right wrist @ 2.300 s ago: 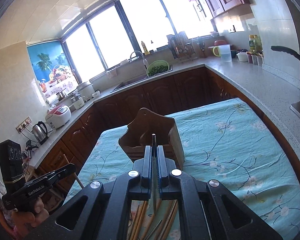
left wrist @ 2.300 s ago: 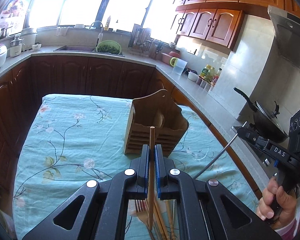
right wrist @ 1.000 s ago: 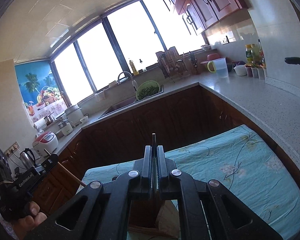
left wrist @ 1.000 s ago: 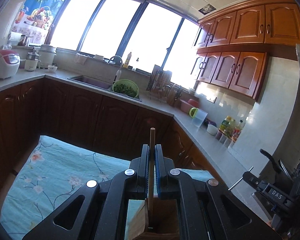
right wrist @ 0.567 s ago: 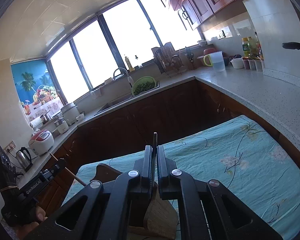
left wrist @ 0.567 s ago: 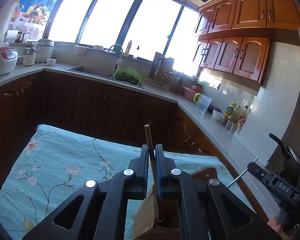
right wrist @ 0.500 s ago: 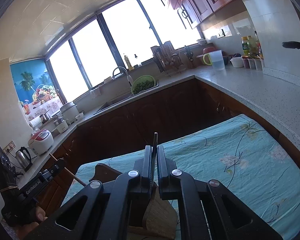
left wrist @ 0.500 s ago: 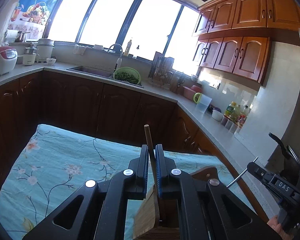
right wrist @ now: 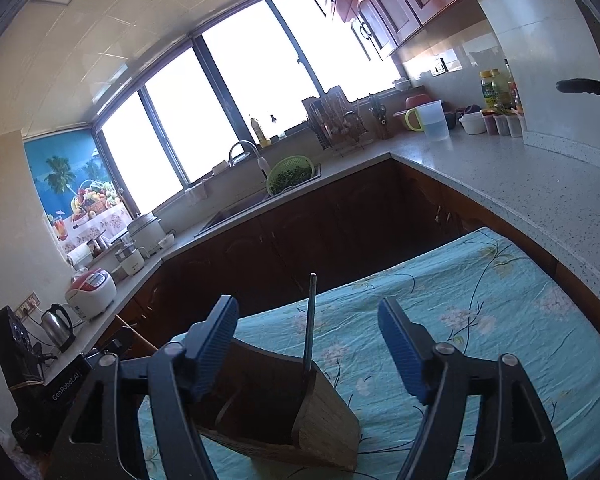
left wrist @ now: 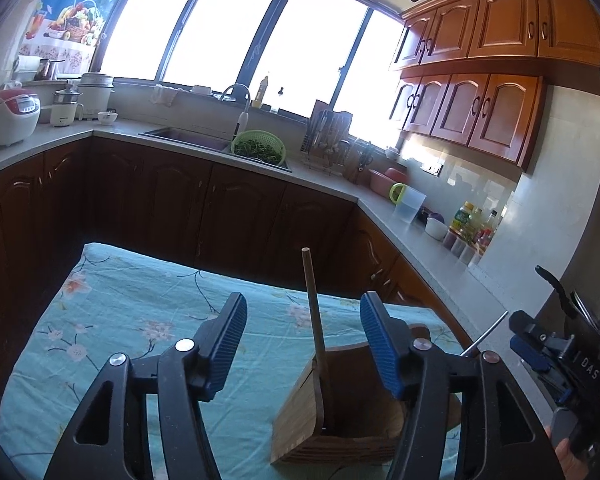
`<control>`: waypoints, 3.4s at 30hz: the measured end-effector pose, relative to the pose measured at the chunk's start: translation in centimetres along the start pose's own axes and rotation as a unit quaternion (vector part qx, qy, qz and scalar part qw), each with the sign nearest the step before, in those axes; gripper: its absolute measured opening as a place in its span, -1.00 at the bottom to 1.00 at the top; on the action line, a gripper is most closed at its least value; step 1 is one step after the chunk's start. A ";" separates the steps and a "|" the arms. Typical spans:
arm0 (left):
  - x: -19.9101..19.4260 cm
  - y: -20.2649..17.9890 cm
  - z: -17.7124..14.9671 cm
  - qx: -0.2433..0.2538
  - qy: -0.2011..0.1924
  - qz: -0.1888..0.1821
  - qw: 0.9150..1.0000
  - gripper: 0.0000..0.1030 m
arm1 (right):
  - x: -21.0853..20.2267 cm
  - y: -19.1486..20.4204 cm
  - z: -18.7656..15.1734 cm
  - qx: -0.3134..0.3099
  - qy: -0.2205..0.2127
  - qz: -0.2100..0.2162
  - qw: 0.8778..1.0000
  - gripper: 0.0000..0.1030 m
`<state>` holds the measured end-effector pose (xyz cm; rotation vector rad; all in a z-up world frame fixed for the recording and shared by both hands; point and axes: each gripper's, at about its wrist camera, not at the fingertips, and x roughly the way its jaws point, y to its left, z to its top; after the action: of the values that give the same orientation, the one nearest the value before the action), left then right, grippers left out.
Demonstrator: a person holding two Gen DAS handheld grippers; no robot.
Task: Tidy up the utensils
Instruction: 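Open both grippers to release the chopsticks and pull back, then grasp another wooden chopstick with the left gripper while the right gripper grasps another chopstick, then carry both held chopsticks up and insert them into the wooden holder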
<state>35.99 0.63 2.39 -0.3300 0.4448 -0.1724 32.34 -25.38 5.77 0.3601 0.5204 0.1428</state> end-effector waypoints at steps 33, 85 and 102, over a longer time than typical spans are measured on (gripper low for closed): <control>-15.4 1.1 -10.3 -0.004 0.104 0.015 0.994 0.60 | -13.0 -2.5 -13.3 0.024 0.074 -0.018 0.997 0.97; 1.7 -6.7 -12.0 0.177 0.307 0.041 0.934 -0.51 | 1.5 -1.9 -16.5 -0.072 0.274 -0.088 0.955 -0.67; 2.6 -7.0 -12.4 0.171 0.298 0.024 0.939 -0.89 | 3.4 -1.5 -16.0 -0.080 0.279 -0.085 0.953 -0.89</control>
<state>32.15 -9.90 -6.70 0.0883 1.0080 -0.2987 27.16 -21.26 -9.23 0.1083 1.0899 0.1172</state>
